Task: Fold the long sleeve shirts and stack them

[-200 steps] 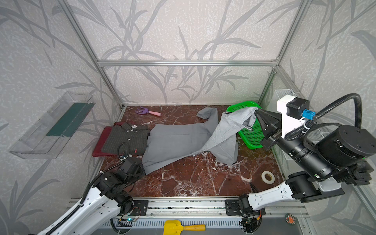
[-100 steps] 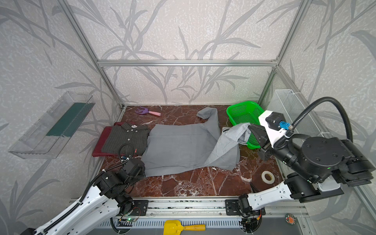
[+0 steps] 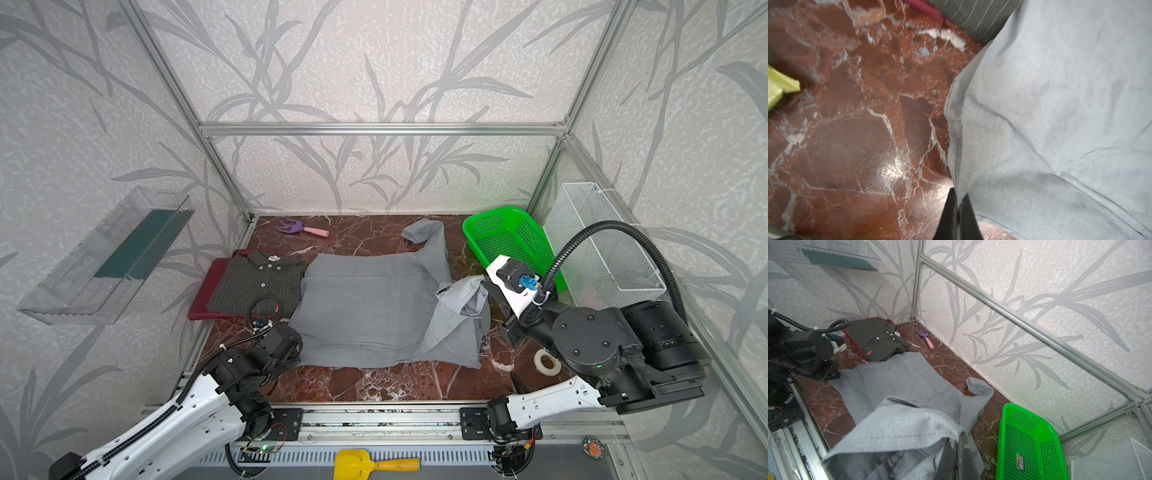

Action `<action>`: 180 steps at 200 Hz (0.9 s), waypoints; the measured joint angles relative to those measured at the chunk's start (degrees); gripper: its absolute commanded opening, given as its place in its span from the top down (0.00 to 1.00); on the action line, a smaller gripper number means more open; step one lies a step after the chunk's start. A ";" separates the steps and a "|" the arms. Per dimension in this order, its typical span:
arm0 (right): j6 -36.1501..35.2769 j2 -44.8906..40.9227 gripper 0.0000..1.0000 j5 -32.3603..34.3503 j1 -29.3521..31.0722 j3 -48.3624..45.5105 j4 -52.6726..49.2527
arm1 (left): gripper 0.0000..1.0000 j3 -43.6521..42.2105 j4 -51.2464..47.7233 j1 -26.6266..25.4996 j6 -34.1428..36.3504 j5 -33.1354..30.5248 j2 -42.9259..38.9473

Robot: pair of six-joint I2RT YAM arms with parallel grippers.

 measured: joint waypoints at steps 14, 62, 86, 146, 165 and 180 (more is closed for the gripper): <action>0.76 -0.09 1.00 -0.46 0.00 -1.77 0.68 | 1.00 -1.92 0.17 -0.15 -0.90 0.87 -0.07; 0.63 -2.03 1.00 -2.34 -3.54 -8.26 4.39 | 1.00 -3.34 0.11 -0.22 -2.12 1.53 -0.07; -1.90 -2.14 1.00 -4.94 -9.57 -8.11 7.17 | 1.00 -1.16 0.13 -0.22 -2.05 -0.07 1.99; -7.39 7.21 1.00 -32.85 -46.58 -4.92 12.39 | 1.00 6.16 1.29 1.53 0.09 -2.86 11.23; -8.50 11.69 1.00 -40.30 -53.05 -1.33 13.16 | 1.00 7.37 2.25 3.32 1.16 -2.47 13.90; -9.01 14.86 1.00 -45.22 -57.31 2.05 14.12 | 1.00 8.35 2.51 4.70 2.12 -1.90 16.09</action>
